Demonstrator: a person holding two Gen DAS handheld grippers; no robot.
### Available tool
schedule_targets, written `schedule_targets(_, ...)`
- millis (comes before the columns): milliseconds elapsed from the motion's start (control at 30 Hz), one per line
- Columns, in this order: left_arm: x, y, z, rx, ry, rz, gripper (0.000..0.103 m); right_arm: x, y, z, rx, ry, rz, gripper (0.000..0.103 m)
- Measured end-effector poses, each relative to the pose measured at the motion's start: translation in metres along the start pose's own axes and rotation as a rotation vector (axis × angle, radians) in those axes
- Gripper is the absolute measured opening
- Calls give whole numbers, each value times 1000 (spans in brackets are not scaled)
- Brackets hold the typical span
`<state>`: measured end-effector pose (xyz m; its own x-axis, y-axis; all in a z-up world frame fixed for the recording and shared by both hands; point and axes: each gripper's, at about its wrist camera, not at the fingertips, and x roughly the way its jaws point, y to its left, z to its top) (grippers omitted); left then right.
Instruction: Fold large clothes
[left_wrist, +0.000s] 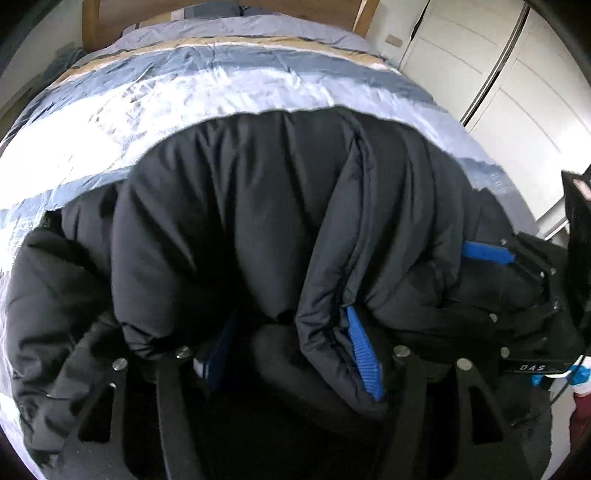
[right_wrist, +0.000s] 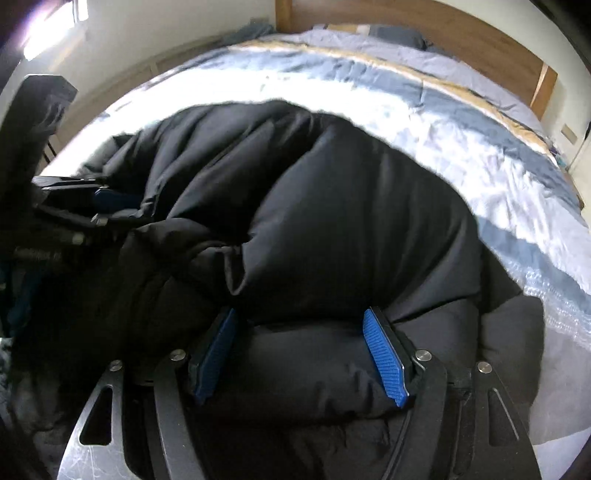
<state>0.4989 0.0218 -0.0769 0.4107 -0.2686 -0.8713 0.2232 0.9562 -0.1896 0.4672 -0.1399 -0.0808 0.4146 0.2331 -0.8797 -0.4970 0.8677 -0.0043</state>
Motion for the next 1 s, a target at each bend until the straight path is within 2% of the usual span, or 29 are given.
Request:
schedule_targets(100,-3,-1,6,-26,18,8,59,0,0,1,14,26,-16,70)
schedule_targets(200,-30,-5,2,-64,-42,-23,59,-19,4,3,28,10,-29,70)
schedule_targets(333,-69,-14,-14,-62,-68,-7,59,-60,7,-15,66,-31,-33,70)
schedule_targets(467,-113,-21,-41,-83,-101,-34,59,-114,9,-45,123,-81,-12,70)
schedule_targets(667,-194,-15,-120,-71,-156,-36,59,-204,18,-110,163,-155,-2,71)
schedule_targets(767,-227,-2,-165,-74,-172,-37,59,-240,16,-150,185,-178,-6,78)
schedule_targets(867,-251,18,-206,-108,-157,-17,66,-274,12,-197,223,-193,-20,81)
schedule_targets(1000,-281,50,-267,-174,-144,-4,66,-305,1,-251,285,-194,-59,84)
